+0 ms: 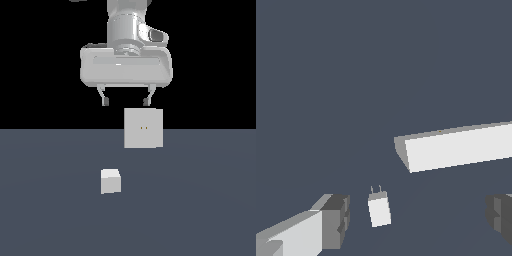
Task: Plug the charger into the wall socket.
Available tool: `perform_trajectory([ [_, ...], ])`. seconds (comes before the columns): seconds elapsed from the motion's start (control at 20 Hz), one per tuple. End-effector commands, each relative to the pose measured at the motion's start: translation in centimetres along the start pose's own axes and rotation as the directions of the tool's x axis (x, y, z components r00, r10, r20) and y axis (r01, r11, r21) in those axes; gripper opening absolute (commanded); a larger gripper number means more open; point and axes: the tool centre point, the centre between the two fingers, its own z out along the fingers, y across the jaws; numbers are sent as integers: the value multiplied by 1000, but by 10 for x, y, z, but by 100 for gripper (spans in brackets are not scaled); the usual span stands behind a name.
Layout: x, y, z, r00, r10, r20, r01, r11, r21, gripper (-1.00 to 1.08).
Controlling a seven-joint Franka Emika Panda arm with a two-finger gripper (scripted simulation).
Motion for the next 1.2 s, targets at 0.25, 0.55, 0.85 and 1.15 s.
perform_trajectory([
  [0.25,-22,-8,20,998,-47,-50,47,999,4,100],
  [0.55,-44,-15,42,991,-93,-101,95,996,6,100],
  [0.85,-63,-21,64,979,-137,-148,139,990,6,100],
  [1.15,-75,-25,81,969,-168,-183,171,985,5,100],
])
